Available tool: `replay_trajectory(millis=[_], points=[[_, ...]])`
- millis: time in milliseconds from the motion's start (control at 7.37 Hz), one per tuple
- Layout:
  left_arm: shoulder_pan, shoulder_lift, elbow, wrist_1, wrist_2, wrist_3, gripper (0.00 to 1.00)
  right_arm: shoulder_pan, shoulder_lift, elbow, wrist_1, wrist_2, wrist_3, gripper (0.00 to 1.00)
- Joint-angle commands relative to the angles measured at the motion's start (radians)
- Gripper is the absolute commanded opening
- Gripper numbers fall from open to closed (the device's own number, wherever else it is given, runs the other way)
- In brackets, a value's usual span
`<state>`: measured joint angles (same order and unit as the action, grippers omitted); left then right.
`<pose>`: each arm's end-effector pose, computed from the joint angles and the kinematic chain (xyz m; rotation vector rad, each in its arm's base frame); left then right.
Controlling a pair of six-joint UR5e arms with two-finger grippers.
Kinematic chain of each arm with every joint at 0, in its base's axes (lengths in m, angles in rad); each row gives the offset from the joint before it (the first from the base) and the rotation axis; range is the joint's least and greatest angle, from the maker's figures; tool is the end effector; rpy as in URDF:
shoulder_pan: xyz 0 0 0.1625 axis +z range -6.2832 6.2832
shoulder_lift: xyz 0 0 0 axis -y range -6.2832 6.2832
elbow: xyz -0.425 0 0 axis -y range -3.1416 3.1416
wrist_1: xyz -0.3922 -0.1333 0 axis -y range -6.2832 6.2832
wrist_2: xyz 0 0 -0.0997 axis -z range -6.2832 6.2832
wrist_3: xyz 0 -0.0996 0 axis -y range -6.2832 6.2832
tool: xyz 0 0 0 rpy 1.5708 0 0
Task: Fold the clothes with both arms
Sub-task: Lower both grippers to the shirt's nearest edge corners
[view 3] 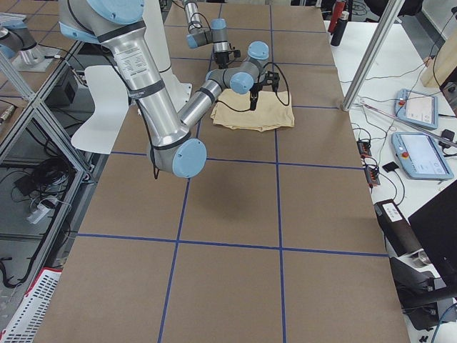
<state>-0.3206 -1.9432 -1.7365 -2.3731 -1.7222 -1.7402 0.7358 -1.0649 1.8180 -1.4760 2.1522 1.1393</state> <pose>0.5417 -0.3045 0.2828 -0.0267 1.3495 -0.3123 -0.4072 -0.4747 0.2463 -0.0017 -0.9850 0.0329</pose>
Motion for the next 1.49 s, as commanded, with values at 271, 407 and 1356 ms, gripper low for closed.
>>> replay_trajectory(millis=[271, 407, 1356], points=[[0.029, -0.011, 0.006, 0.055, -0.002, 0.004, 0.89, -0.001, 0.002, -0.003, -0.001, 0.0, 0.0, 1.0], [0.034, -0.013, 0.009, 0.057, -0.002, 0.004, 0.87, -0.001, 0.003, -0.003, -0.001, 0.0, 0.0, 1.0], [0.035, -0.017, 0.023, 0.058, -0.002, 0.004, 0.54, -0.001, 0.003, -0.003, -0.001, 0.003, 0.0, 1.0]])
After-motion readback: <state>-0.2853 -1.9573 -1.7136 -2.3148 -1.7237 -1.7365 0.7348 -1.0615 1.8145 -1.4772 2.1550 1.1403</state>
